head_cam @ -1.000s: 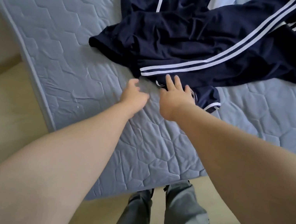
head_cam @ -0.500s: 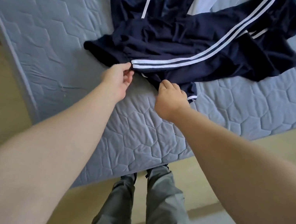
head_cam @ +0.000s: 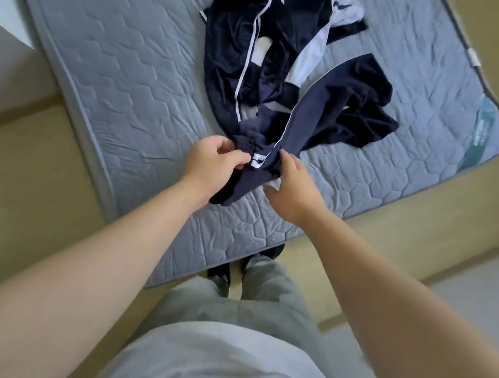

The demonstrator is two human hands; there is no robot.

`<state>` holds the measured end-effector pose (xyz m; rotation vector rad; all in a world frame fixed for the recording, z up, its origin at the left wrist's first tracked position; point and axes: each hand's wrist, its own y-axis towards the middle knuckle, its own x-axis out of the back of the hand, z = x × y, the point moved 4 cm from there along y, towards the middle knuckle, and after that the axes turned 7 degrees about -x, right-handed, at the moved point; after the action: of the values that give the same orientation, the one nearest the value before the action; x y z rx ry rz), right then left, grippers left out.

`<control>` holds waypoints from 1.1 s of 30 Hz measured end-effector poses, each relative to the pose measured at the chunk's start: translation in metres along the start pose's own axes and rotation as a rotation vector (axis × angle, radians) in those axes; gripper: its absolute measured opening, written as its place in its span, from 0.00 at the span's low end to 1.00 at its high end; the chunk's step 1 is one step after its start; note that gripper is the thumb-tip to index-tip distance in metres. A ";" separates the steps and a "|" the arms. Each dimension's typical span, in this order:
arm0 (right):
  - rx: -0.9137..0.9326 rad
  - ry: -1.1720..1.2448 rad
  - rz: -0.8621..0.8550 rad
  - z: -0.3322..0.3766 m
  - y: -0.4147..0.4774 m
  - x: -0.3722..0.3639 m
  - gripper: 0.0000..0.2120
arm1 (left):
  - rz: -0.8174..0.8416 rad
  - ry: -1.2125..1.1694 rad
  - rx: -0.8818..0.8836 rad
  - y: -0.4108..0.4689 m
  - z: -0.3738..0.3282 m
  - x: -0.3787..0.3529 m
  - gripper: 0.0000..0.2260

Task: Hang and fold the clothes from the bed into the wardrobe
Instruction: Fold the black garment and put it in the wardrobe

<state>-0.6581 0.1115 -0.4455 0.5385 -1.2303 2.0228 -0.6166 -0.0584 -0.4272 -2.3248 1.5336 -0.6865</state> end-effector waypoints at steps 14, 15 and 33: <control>0.164 0.226 -0.524 0.140 -0.132 0.156 0.05 | 0.168 0.191 -0.635 -0.096 -0.177 0.067 0.24; 0.195 0.253 -0.552 0.153 -0.138 0.173 0.05 | 0.140 0.232 -0.664 -0.096 -0.189 0.072 0.25; 0.606 0.162 -0.914 0.254 -0.223 0.320 0.29 | -0.266 0.608 -0.925 -0.088 -0.339 0.204 0.04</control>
<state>-0.7085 0.0654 0.0150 0.9765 -0.1429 1.5334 -0.6584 -0.1990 -0.0491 -3.2414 2.1540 -0.9527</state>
